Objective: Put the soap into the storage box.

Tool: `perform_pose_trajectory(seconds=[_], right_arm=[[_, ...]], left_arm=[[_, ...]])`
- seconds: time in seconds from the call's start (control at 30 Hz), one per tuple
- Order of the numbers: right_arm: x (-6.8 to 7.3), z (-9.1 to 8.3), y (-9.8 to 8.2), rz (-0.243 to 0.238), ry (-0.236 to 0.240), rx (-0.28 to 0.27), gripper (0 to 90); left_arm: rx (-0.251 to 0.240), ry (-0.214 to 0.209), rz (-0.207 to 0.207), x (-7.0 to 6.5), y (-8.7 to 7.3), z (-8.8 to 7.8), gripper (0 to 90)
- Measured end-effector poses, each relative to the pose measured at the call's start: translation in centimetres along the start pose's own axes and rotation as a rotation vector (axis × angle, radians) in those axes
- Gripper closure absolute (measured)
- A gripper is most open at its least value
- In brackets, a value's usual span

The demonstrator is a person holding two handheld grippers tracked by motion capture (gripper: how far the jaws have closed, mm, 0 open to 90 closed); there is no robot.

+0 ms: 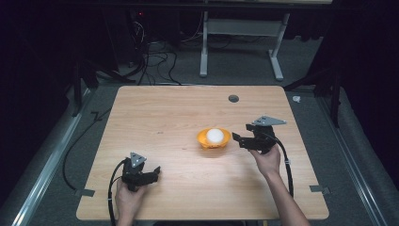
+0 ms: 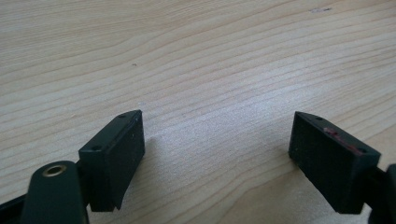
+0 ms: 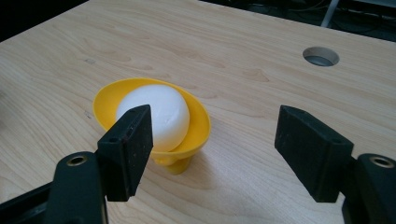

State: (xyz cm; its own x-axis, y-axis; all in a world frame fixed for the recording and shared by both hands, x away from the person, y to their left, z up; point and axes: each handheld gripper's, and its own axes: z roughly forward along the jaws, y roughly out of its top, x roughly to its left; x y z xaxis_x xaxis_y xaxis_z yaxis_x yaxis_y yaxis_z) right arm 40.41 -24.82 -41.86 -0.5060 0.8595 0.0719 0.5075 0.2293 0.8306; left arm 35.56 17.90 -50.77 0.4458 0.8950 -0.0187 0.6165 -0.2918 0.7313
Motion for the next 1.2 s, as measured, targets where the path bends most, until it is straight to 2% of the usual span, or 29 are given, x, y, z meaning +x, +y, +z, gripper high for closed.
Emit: perform_pose_trajectory(seconds=[0.2, 0.67, 0.8, 1.03, 1.2], right_arm=[[-0.1, -0.9, -0.3, 0.01, -0.003, -0.006, 28.2], [-0.6, -2.6, -1.5, 0.052, -0.008, -0.068, 23.6], [-0.6, -3.0, -1.7, 0.061, -0.011, -0.071, 23.0], [-0.7, -3.6, -2.3, 0.034, -0.037, -0.073, 20.1], [-0.7, -4.1, -2.9, 0.039, -0.037, -0.071, 20.2]], left_arm=[[0.0, 0.0, 0.0, 0.0, 0.0, 0.0, 18.9], [0.0, 0.0, 0.0, 0.0, 0.0, 0.0, 18.9], [0.0, 0.0, 0.0, 0.0, 0.0, 0.0, 18.9], [0.0, 0.0, 0.0, 0.0, 0.0, 0.0, 18.9], [0.0, 0.0, 0.0, 0.0, 0.0, 0.0, 18.9]])
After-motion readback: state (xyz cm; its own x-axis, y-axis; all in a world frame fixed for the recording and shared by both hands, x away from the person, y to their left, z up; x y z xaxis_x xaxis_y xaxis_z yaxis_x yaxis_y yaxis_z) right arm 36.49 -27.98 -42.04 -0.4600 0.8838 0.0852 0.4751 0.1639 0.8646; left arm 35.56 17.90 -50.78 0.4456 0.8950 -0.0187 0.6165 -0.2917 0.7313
